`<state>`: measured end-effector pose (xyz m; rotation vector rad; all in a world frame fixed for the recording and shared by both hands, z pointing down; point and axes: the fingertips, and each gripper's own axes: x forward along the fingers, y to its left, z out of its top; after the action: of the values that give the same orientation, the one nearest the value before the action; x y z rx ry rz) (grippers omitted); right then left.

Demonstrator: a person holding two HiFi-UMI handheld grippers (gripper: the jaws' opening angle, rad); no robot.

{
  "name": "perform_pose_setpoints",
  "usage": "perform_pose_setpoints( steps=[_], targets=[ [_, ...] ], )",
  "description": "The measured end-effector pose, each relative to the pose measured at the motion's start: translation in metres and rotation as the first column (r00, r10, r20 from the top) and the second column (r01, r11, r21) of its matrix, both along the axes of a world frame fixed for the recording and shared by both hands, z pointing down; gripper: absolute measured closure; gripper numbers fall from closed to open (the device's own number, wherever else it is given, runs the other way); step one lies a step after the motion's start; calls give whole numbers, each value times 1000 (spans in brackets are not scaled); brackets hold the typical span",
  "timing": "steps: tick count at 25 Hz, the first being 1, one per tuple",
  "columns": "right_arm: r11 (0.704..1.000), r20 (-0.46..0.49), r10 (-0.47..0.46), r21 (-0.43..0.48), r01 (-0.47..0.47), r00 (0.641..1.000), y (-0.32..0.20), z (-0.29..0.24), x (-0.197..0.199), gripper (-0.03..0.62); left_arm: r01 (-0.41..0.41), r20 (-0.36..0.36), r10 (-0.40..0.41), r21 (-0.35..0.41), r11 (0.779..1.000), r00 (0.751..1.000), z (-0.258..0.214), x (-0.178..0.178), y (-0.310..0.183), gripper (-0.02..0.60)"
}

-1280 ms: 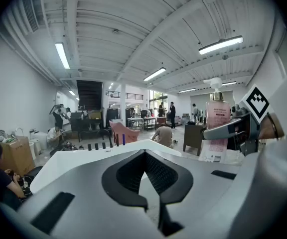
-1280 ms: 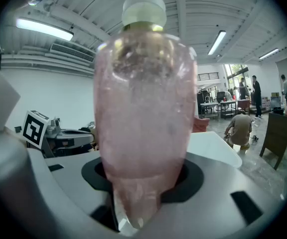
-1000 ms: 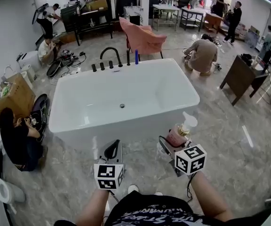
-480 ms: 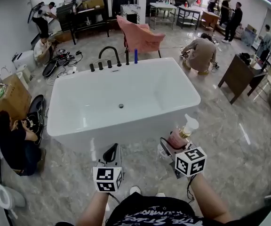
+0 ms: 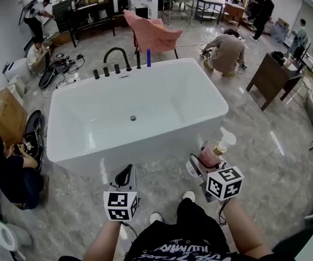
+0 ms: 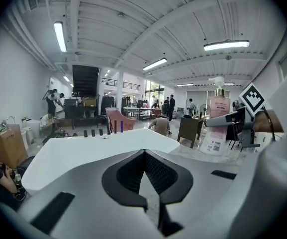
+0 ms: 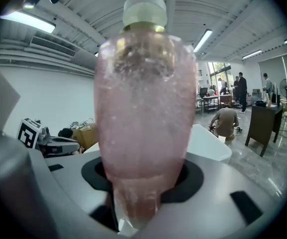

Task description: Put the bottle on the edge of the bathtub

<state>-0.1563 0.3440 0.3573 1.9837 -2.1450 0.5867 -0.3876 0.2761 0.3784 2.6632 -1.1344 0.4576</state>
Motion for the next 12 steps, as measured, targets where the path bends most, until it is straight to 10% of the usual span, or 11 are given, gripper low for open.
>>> perform_pose_setpoints(
  steps=[12],
  targets=[
    [1000, 104, -19, 7, 18, 994, -99, 26, 121, 368, 82, 57, -83, 8, 997, 995, 3, 99, -80, 566]
  ],
)
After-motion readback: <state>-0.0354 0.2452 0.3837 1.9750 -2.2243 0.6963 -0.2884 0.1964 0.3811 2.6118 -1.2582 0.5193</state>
